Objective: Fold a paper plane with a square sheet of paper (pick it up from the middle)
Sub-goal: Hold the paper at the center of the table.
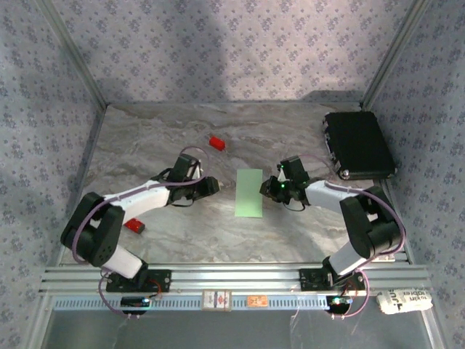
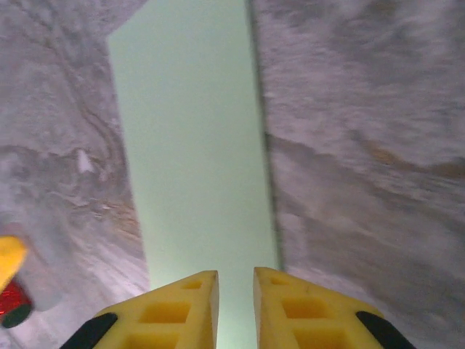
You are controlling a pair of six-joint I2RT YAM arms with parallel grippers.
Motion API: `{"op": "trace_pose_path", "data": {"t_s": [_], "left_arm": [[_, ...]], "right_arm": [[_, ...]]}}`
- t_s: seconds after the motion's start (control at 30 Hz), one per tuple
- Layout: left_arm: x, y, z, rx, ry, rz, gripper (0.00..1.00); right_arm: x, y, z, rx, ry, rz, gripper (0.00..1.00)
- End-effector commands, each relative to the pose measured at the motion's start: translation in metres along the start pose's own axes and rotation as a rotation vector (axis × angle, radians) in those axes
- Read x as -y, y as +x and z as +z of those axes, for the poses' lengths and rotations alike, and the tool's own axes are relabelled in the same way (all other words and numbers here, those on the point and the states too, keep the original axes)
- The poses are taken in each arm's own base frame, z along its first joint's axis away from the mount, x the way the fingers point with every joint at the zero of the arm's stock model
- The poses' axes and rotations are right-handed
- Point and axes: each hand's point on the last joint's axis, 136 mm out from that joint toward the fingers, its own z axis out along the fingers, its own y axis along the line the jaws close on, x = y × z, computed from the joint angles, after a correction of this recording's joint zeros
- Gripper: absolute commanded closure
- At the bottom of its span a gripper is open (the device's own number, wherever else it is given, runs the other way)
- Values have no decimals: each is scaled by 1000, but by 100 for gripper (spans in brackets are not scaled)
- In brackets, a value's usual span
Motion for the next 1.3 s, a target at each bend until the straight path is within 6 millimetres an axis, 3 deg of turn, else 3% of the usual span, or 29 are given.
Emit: {"op": "trace_pose_path", "data": {"t_s": [0.0,0.2,0.37,0.73,0.93,1.27], "left_arm": [[24,3,7,-58,82,13,53],[26,10,13,-101,95,7,54],[29,13,17,-132,114,2,54],[57,17,39,-245,224,-15,55],[62,24,52,-283,208,-8,58],[50,38,68,-343,116,-10,57]], "right_arm": [[-24,-5,6,-19,-122,14,83],[-19,-4,20,-57,-129,36,89],[-2,0,26,-78,-115,66,90],[35,37,28,-146,-98,107,90],[31,37,27,-147,-124,101,90],[32,37,27,-148,-116,101,90]]}}
